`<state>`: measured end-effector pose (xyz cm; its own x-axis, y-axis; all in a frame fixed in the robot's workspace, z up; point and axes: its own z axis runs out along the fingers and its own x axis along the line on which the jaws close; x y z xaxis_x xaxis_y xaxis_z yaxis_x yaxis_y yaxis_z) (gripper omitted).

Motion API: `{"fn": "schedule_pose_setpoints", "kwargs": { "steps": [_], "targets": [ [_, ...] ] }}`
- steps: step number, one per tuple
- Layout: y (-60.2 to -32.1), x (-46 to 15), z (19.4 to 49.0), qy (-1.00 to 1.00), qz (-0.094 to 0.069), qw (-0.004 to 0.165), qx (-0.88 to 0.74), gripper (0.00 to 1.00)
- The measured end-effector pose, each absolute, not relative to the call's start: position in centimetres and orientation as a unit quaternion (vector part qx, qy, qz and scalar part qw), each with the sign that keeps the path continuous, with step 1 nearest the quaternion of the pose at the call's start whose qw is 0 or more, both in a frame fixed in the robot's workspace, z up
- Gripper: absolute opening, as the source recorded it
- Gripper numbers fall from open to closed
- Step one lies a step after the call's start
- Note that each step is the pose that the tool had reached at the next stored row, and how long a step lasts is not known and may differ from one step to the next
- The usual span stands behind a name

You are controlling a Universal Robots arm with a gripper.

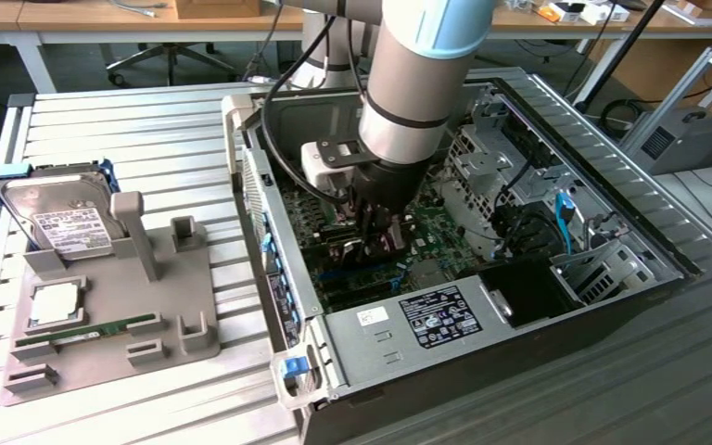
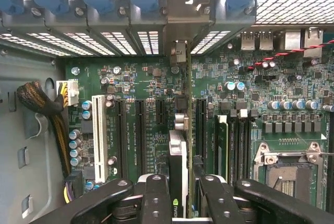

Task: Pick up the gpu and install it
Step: 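Insert the gpu into the slot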

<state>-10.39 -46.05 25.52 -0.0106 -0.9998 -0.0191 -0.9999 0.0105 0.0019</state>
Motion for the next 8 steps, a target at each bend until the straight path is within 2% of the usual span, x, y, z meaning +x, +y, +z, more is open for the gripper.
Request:
{"fn": "schedule_pose_setpoints", "kwargs": {
  "steps": [8],
  "targets": [
    [-46.05, -10.4, 25.37, 0.711, 0.007, 0.006, -0.703, 0.27]
  ]
}}
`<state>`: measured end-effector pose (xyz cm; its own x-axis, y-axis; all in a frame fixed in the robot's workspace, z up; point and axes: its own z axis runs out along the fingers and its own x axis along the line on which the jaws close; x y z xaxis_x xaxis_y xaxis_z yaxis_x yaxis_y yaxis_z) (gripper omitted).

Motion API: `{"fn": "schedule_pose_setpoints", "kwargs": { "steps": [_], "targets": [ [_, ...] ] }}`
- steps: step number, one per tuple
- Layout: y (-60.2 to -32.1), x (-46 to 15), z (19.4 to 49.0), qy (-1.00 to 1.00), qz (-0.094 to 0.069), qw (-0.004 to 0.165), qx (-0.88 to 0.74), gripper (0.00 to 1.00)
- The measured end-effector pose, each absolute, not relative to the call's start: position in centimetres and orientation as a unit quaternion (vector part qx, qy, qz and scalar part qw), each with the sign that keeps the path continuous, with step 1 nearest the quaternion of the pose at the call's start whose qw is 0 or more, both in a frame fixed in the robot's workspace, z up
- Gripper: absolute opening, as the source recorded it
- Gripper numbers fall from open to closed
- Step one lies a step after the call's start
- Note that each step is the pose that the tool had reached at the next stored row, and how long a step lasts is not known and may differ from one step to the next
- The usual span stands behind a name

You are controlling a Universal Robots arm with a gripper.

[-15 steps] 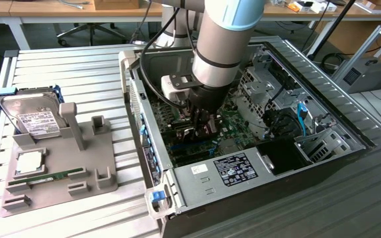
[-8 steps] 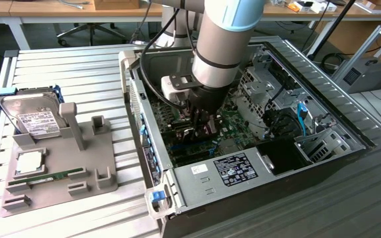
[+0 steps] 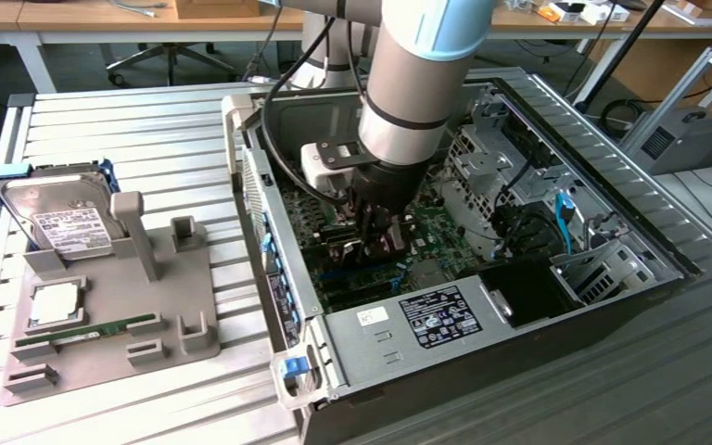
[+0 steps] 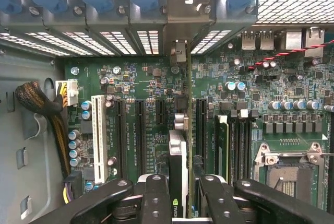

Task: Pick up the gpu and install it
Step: 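Insert the gpu into the slot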

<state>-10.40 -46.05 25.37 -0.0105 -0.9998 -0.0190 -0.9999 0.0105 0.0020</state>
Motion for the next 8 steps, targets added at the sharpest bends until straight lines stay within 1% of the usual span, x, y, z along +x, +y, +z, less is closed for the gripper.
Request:
{"fn": "schedule_pose_setpoints", "kwargs": {
  "steps": [8],
  "targets": [
    [-46.05, -10.47, 25.32, 0.711, 0.007, 0.006, -0.703, 0.27]
  ]
}}
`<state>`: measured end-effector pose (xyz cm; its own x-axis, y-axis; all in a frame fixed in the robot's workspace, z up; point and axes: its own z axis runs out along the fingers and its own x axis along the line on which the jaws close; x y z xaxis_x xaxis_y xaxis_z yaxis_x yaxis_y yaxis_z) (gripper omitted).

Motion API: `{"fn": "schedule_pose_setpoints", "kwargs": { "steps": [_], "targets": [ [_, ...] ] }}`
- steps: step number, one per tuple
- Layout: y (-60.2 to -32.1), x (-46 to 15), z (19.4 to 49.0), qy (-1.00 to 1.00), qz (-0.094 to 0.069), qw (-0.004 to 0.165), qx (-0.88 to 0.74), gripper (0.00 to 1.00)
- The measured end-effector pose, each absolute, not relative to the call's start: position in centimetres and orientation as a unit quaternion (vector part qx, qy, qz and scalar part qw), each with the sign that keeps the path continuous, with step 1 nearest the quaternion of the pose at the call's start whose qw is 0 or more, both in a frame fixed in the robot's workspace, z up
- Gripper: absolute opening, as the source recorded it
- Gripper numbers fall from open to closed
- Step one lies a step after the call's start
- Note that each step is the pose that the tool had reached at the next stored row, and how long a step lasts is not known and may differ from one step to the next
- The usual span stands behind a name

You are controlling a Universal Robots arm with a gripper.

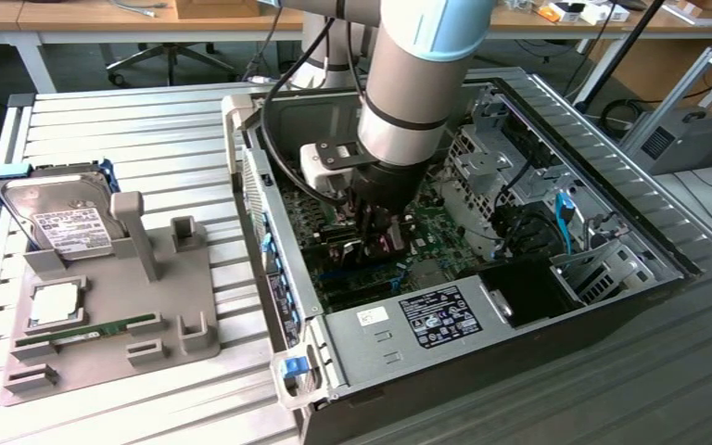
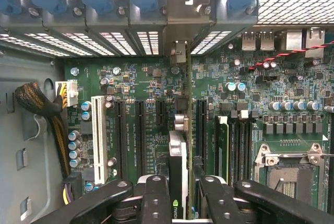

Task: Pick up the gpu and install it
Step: 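Insert the gpu into the slot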

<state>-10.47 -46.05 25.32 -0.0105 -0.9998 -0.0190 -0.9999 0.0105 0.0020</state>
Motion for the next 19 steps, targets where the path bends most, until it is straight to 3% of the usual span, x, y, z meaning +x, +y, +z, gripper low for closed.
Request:
{"fn": "schedule_pose_setpoints", "kwargs": {
  "steps": [19],
  "targets": [
    [-46.06, -10.65, 25.12, 0.711, 0.008, 0.006, -0.703, 0.27]
  ]
}}
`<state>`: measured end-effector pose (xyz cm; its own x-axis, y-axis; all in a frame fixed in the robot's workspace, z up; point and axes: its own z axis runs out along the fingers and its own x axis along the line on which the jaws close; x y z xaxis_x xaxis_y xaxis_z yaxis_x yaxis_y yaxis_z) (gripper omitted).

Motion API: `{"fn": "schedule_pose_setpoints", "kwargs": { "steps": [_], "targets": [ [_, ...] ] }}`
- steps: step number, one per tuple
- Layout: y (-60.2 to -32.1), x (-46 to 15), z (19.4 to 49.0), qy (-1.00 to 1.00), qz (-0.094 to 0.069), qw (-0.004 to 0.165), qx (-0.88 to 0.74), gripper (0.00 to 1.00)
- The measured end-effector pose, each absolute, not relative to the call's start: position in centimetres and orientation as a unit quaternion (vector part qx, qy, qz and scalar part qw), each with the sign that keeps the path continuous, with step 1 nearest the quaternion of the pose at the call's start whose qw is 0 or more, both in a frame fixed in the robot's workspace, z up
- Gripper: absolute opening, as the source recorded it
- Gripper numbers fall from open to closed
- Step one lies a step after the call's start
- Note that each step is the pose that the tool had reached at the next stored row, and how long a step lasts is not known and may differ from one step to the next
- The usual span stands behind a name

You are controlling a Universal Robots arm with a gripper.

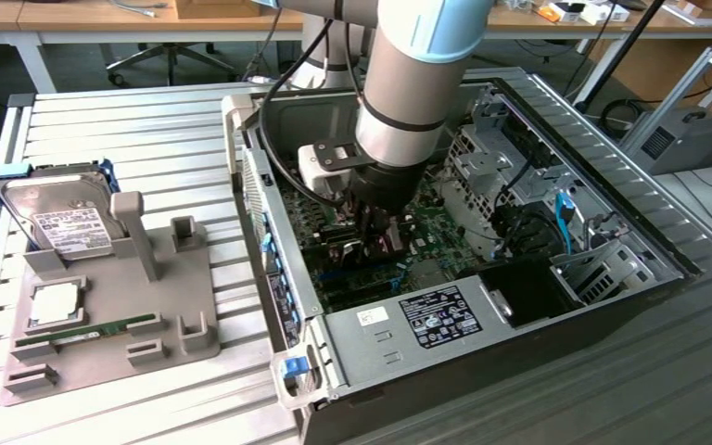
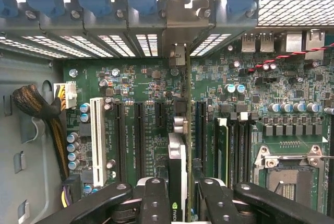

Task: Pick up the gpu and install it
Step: 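Insert the gpu into the slot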

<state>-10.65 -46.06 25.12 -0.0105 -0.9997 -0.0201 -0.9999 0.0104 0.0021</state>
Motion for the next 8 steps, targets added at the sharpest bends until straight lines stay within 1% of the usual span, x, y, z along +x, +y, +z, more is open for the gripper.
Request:
{"fn": "schedule_pose_setpoints", "kwargs": {
  "steps": [8],
  "targets": [
    [-46.05, -10.69, 25.04, 0.711, 0.008, 0.007, -0.703, 0.27]
  ]
}}
